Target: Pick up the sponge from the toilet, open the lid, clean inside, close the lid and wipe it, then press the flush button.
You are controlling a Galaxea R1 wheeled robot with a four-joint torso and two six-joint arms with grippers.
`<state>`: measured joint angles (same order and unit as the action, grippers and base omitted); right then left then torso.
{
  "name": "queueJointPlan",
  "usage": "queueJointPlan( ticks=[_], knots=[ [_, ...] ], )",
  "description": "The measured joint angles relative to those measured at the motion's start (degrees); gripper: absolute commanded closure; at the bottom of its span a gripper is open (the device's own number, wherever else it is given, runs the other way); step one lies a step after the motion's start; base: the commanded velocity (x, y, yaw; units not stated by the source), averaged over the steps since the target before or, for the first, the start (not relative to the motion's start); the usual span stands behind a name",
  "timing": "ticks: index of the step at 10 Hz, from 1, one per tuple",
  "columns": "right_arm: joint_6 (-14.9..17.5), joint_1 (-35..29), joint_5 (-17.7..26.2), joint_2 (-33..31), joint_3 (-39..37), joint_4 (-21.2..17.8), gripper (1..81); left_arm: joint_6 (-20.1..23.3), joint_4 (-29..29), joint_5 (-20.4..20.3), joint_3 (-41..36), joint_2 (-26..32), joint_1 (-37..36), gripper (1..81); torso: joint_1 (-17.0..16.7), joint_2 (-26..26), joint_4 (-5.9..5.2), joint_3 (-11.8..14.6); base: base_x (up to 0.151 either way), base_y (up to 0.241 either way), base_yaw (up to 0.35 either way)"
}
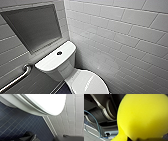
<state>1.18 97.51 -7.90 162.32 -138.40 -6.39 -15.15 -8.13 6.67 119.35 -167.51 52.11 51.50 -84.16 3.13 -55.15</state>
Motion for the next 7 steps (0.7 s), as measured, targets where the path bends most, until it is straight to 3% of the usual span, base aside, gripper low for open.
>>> queueJointPlan(
  ticks=[2, 7],
  knots=[
    [0.0, 0.3, 0.1, 1.1, -2.1, 0.0, 81.1, -0.4, -0.4, 0.0, 0.0, -0.1, -0.7, 1.0, 0.0, 0.0, 1.97, 0.0, 0.0, 0.0, 0.0],
    [0.0, -0.8, 0.1, 2.0, -2.3, 0.0, 81.1, -7.6, -2.9, -4.4, 3.6, 0.4, -1.9, 1.0, 0.0, 0.0, 2.06, 0.0, 0.0, 0.0, 0.0]
  ],
)
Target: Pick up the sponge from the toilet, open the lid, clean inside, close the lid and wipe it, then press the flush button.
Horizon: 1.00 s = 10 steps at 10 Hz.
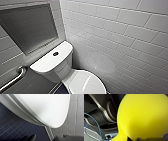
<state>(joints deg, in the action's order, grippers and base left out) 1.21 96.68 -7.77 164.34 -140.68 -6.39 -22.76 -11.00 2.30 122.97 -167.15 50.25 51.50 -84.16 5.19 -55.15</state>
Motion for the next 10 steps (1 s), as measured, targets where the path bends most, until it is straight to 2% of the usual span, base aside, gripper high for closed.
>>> queueJointPlan(
  ticks=[2, 5, 10],
  knots=[
    [0.0, 0.0, 0.0, 0.0, 0.0, 0.0, 81.1, -2.6, -0.2, -0.8, 3.6, -0.3, -0.2, 1.0, 0.0, 0.0, 0.0, 0.0, 0.0, 0.0, 0.0],
    [-0.2, -0.1, 0.0, 0.5, 0.2, 0.0, 81.1, -3.3, -0.8, -0.4, 5.5, -2.8, -2.6, 1.0, 0.0, 0.0, 0.0, 0.0, 0.0, 0.0, 0.0],
    [-0.2, -0.1, 0.0, 0.6, 0.2, 0.0, 81.1, -3.7, -3.4, 0.3, 11.3, -6.0, -2.5, 1.0, 0.0, 0.0, 0.0, 0.0, 0.0, 0.0, 0.0]
  ],
)
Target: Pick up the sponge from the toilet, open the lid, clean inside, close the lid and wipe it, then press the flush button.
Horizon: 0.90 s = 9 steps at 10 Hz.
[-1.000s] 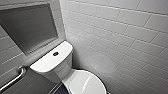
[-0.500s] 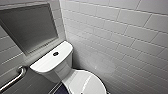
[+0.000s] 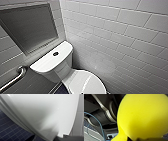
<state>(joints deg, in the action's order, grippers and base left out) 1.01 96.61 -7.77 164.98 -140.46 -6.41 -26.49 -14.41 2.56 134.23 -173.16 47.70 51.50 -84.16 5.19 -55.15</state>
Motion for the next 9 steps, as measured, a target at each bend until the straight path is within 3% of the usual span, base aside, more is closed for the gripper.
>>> queueJointPlan(
  ticks=[9],
  knots=[
    [0.0, -0.6, 0.2, 0.3, 0.0, 0.0, 81.1, -6.6, -2.0, 5.6, 0.8, -0.2, -2.5, 1.0, 0.0, 0.0, 0.0, 0.0, 0.0, 0.0, 0.0]
  ],
)
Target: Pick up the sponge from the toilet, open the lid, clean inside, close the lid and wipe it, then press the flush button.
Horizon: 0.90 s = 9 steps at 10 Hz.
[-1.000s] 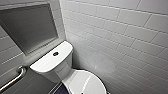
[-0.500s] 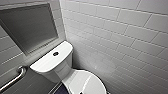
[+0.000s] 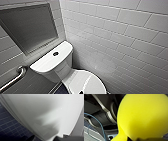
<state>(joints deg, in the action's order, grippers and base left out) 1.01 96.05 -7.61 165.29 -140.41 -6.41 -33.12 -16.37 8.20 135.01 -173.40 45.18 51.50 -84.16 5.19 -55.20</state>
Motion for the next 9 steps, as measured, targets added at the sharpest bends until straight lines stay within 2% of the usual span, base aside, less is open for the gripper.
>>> queueJointPlan(
  ticks=[5, 9],
  knots=[
    [0.0, -0.6, 0.1, 0.0, 0.0, 0.0, 81.1, -0.4, -2.2, 0.0, -0.9, 0.7, -0.2, 1.0, 0.0, 0.0, 0.0, 0.0, 0.0, 0.0, 0.0],
    [0.0, -0.6, 0.1, 0.0, 0.0, 0.0, 81.1, -0.8, -3.6, -1.7, -8.5, 5.2, -0.5, 1.0, 0.0, 0.0, 0.0, 0.0, 0.0, 0.0, 0.0]
  ],
)
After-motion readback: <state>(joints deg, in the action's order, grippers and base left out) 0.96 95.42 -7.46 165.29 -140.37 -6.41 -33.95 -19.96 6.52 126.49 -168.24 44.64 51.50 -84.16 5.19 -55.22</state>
